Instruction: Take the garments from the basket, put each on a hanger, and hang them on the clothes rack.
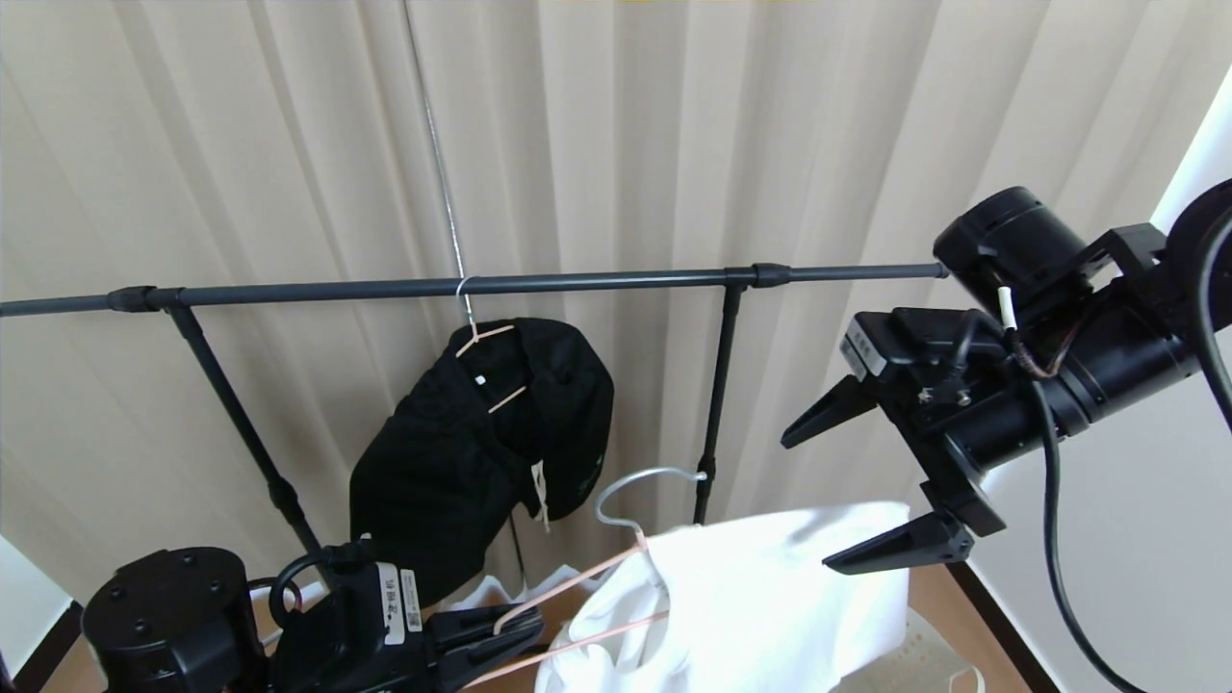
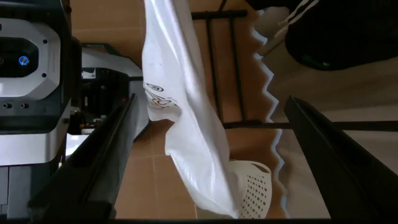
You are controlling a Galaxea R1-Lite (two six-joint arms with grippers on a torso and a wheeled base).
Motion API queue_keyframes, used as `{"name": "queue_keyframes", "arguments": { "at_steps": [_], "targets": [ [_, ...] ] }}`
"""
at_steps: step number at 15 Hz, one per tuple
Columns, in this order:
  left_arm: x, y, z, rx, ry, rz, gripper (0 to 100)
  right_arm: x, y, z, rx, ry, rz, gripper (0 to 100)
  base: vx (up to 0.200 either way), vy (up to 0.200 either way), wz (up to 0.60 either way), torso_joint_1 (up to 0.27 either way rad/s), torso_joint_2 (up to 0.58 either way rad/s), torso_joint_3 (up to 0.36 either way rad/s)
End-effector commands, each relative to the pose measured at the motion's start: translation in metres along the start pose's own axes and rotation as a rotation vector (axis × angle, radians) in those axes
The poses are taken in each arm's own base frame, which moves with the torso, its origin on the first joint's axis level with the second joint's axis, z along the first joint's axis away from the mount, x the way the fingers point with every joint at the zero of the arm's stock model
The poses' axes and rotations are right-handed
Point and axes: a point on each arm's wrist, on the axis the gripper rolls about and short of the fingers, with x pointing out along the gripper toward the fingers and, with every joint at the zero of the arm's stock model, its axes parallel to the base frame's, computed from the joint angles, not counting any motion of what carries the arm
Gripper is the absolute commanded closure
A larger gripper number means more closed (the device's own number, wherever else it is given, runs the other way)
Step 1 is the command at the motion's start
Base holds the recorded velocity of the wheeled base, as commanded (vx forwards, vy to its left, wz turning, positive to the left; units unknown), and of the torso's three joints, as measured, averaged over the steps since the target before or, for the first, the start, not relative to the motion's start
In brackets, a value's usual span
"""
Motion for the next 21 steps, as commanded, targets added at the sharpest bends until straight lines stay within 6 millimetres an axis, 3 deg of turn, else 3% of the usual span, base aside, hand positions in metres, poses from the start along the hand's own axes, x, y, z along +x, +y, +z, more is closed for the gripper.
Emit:
{"name": "queue_keyframes", "arguments": {
  "at_steps": [1,8,21],
  "targets": [
    [0.000,-0.001,0.000,0.001,-0.002,-0.003,100,0.015,-0.003,0.001,0.001,0.012,0.040,0,0.000,0.000,0.00,0.000,0.00,0.000],
    [0.001,-0.003,0.002,0.005,-0.007,-0.012,100,0.043,-0.008,0.005,-0.020,0.022,0.089,0,0.000,0.000,0.00,0.000,0.00,0.000],
    [-0.001,-0.002,0.005,0.012,-0.019,-0.006,100,0.049,-0.014,0.006,-0.019,0.028,0.088,0,0.000,0.000,0.00,0.000,0.00,0.000]
  ]
}}
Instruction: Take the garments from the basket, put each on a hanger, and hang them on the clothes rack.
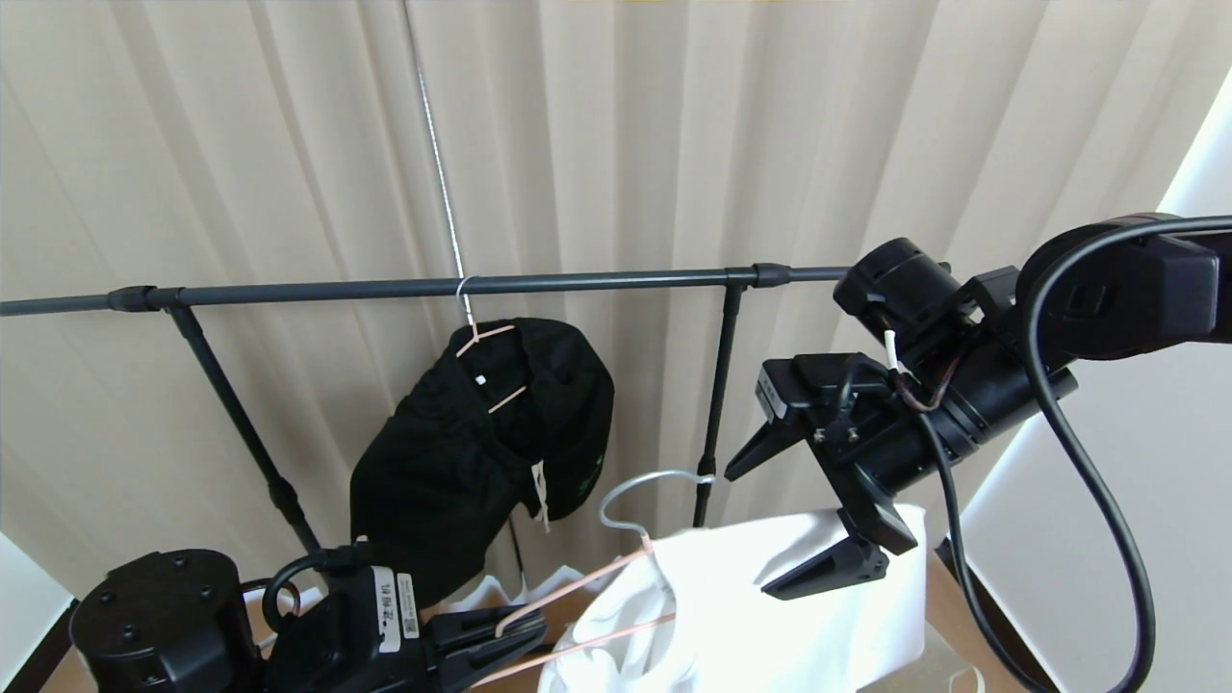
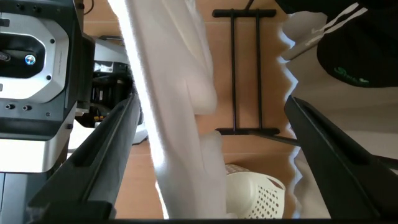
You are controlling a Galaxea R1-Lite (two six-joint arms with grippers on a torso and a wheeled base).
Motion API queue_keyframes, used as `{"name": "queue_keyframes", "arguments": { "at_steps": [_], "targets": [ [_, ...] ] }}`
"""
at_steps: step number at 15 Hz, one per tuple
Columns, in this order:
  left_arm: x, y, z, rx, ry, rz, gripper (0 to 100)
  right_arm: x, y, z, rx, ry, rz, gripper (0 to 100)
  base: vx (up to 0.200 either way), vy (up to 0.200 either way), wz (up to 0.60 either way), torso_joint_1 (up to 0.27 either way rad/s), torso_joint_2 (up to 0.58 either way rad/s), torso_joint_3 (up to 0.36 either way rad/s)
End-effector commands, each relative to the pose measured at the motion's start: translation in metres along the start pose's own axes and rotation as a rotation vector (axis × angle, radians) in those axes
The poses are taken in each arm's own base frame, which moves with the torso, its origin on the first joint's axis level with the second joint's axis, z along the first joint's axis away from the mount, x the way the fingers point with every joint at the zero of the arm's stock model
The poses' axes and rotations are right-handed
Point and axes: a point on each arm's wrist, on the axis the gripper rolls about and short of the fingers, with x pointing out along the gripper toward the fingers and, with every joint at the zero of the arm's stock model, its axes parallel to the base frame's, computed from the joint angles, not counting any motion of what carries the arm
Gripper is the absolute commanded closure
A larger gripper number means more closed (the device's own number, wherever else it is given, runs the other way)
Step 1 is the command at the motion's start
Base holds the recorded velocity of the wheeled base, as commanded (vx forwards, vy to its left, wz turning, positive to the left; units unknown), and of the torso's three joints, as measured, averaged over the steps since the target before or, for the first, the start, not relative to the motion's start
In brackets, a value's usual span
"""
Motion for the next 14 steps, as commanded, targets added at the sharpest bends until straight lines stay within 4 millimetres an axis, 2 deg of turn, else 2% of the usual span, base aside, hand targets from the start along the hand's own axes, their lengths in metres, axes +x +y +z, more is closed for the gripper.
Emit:
{"name": "queue_keyframes", "arguments": {
  "at_steps": [1,7,8,14],
  "targets": [
    [-0.0002,0.0000,0.0006,0.002,-0.003,0.000,100,0.0017,-0.0020,0.0019,-0.002,-0.001,0.001,0,0.000,0.000,0.00,0.000,0.00,0.000],
    [-0.0012,0.0000,0.0023,0.006,-0.010,0.003,100,0.0048,-0.0048,0.0034,0.005,-0.001,0.002,0,0.000,0.000,0.00,0.000,0.00,0.000],
    [-0.0012,0.0000,0.0023,0.006,-0.010,0.003,100,0.0048,-0.0048,0.0034,0.009,-0.001,0.002,100,0.000,0.000,0.00,0.000,0.00,0.000],
    [-0.0010,0.0000,0.0020,0.004,-0.009,0.003,100,0.0019,-0.0021,0.0040,0.006,-0.004,-0.001,100,0.000,0.000,0.00,0.000,0.00,0.000]
  ]
}}
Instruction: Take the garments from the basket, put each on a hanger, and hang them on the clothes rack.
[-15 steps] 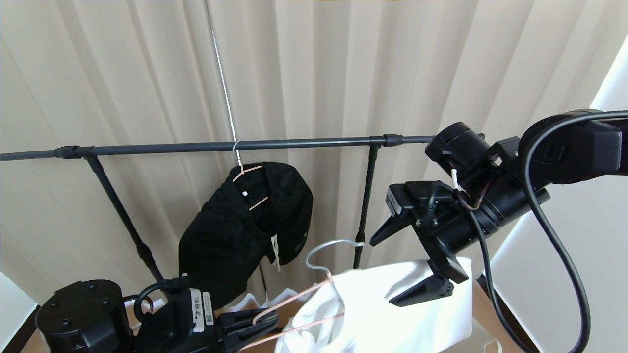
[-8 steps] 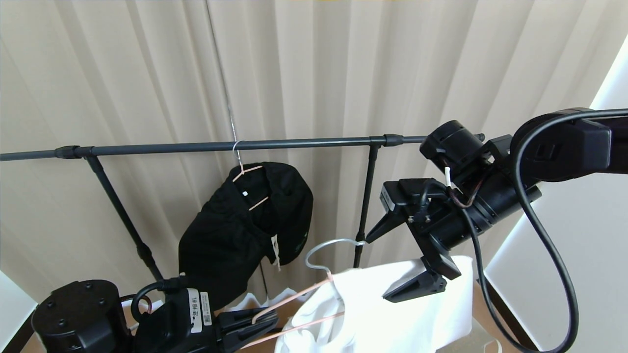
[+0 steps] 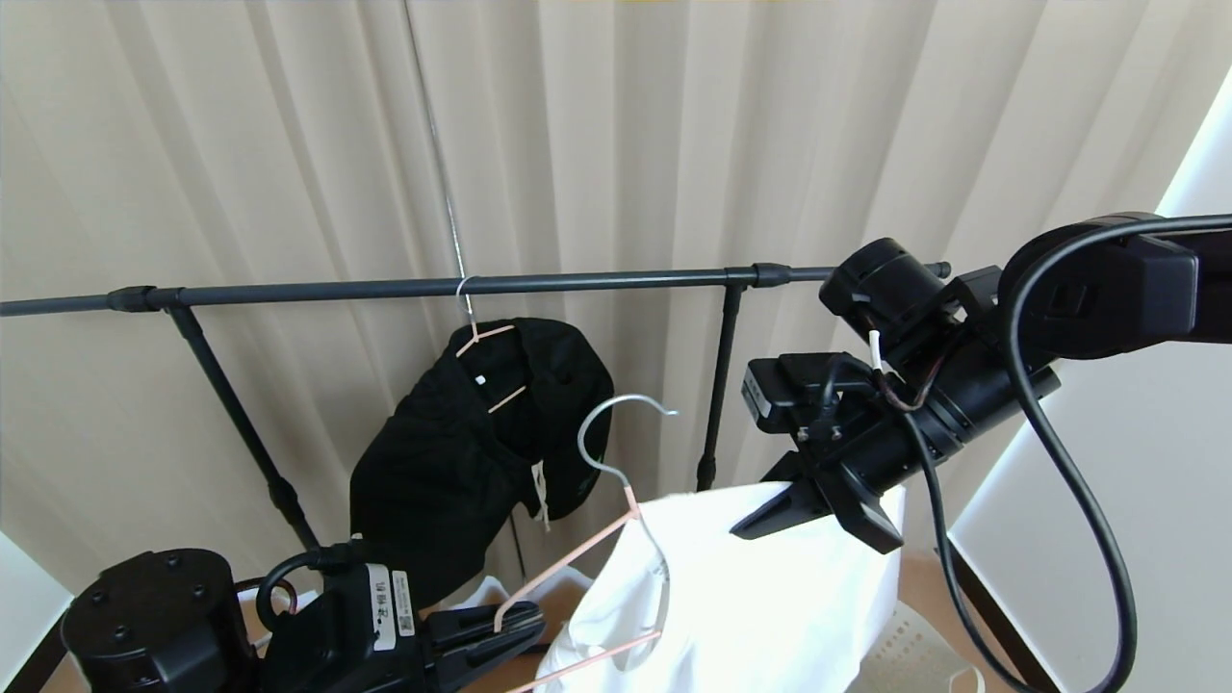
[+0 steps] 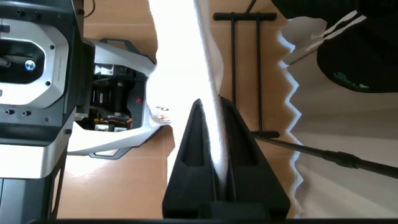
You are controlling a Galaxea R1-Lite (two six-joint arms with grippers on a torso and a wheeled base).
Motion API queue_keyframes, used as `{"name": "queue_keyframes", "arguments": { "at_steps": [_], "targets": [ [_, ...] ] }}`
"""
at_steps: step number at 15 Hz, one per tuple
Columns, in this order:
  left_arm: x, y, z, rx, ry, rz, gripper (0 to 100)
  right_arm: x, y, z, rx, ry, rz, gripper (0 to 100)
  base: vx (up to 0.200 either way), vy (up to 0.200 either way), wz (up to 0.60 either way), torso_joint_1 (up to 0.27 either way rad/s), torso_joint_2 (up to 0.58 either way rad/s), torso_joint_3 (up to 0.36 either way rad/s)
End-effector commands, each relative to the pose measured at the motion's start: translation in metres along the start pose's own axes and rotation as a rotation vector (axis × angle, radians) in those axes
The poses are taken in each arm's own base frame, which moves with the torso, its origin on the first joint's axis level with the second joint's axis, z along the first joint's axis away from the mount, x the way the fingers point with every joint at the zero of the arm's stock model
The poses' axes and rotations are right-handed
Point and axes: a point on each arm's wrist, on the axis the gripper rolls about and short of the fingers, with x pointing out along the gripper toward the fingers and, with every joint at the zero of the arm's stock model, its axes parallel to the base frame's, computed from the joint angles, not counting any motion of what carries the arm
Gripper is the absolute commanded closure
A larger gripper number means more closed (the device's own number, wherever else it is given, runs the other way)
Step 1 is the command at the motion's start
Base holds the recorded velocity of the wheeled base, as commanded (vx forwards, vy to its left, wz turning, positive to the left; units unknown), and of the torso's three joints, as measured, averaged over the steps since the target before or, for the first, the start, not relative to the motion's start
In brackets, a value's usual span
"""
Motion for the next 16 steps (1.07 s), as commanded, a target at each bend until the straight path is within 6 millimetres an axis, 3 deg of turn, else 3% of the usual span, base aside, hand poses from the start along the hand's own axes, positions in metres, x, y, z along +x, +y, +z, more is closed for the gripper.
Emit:
{"name": "queue_keyframes", "arguments": {
  "at_steps": [1,9,10,16],
  "targets": [
    [0.000,0.000,0.000,-0.001,0.000,0.001,100,-0.003,0.003,0.001,-0.006,-0.004,-0.005,100,0.000,0.000,0.00,0.000,0.00,0.000],
    [0.000,0.000,0.000,-0.009,0.002,0.004,100,-0.011,0.009,0.004,-0.016,-0.012,-0.014,100,0.000,0.000,0.00,0.000,0.00,0.000],
    [0.000,0.000,0.000,-0.011,0.002,0.004,0,-0.011,0.009,0.004,-0.013,-0.011,-0.013,100,0.000,0.000,0.00,0.000,0.00,0.000],
    [-0.004,0.001,0.006,-0.019,-0.029,0.009,0,-0.012,0.019,-0.002,-0.004,-0.001,-0.002,100,0.000,0.000,0.00,0.000,0.00,0.000]
  ]
}}
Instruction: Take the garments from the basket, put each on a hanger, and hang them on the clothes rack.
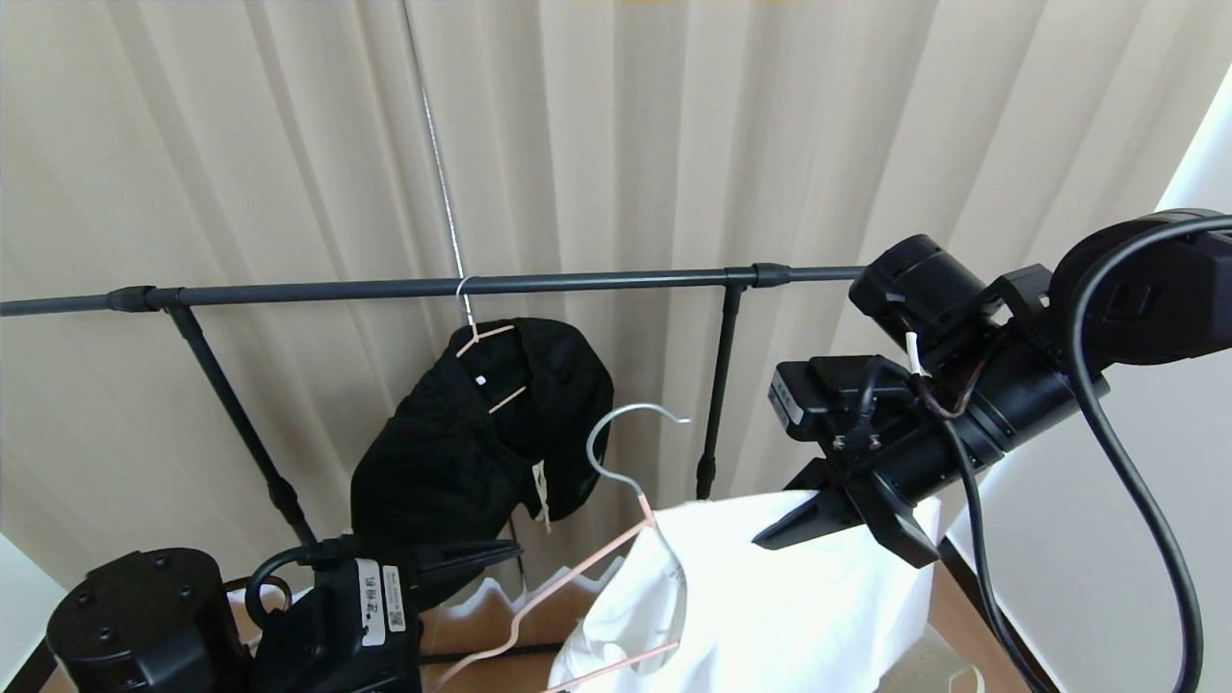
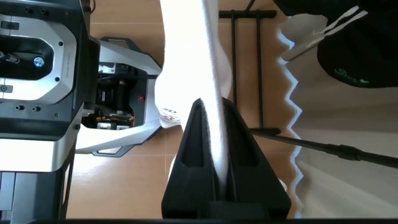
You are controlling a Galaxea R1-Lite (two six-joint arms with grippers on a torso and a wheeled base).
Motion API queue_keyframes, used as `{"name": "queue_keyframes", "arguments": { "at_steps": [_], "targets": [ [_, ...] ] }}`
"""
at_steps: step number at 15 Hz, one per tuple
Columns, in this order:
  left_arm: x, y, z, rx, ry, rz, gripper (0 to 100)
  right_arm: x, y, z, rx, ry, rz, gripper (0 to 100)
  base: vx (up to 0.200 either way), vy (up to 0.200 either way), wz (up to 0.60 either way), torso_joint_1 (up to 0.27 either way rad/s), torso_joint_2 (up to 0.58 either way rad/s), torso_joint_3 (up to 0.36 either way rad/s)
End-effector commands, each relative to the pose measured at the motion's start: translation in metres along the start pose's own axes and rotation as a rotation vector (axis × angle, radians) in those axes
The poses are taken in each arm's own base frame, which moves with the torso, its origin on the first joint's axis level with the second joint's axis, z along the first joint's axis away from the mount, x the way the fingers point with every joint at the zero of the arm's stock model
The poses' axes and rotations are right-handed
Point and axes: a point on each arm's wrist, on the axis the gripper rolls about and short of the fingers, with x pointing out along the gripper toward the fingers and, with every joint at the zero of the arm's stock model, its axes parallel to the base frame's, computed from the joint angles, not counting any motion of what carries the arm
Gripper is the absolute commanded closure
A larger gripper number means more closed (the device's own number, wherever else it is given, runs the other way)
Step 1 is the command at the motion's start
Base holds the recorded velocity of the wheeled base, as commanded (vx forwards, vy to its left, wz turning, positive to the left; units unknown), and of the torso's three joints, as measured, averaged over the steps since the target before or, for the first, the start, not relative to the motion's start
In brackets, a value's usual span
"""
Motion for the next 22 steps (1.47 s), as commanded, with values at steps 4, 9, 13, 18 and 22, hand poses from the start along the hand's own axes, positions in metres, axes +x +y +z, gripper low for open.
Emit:
{"name": "queue_keyframes", "arguments": {
  "at_steps": [4,9,13,18,22],
  "targets": [
    [-0.011,0.003,0.012,-0.084,-0.072,-0.014,0,-0.010,0.002,0.000,0.014,0.023,-0.058,100,0.000,0.000,0.00,0.000,0.00,0.000],
    [-0.020,0.028,0.018,-0.173,-0.126,0.057,0,-0.027,0.002,0.010,0.045,0.077,-0.280,100,0.000,0.000,0.00,0.000,0.00,0.000],
    [-0.015,0.035,0.013,-0.173,-0.110,0.079,0,-0.028,0.008,0.017,0.064,0.091,-0.510,100,0.000,0.000,0.00,0.000,0.00,0.000],
    [0.011,0.031,0.008,-0.119,0.015,0.222,0,-0.007,0.012,0.020,0.071,0.042,-0.731,100,0.000,0.000,0.00,0.000,0.00,0.000],
    [0.041,0.012,-0.001,-0.116,0.115,0.299,0,0.007,0.015,0.022,0.077,-0.012,-0.836,100,0.000,0.000,0.00,0.000,0.00,0.000]
  ]
}}
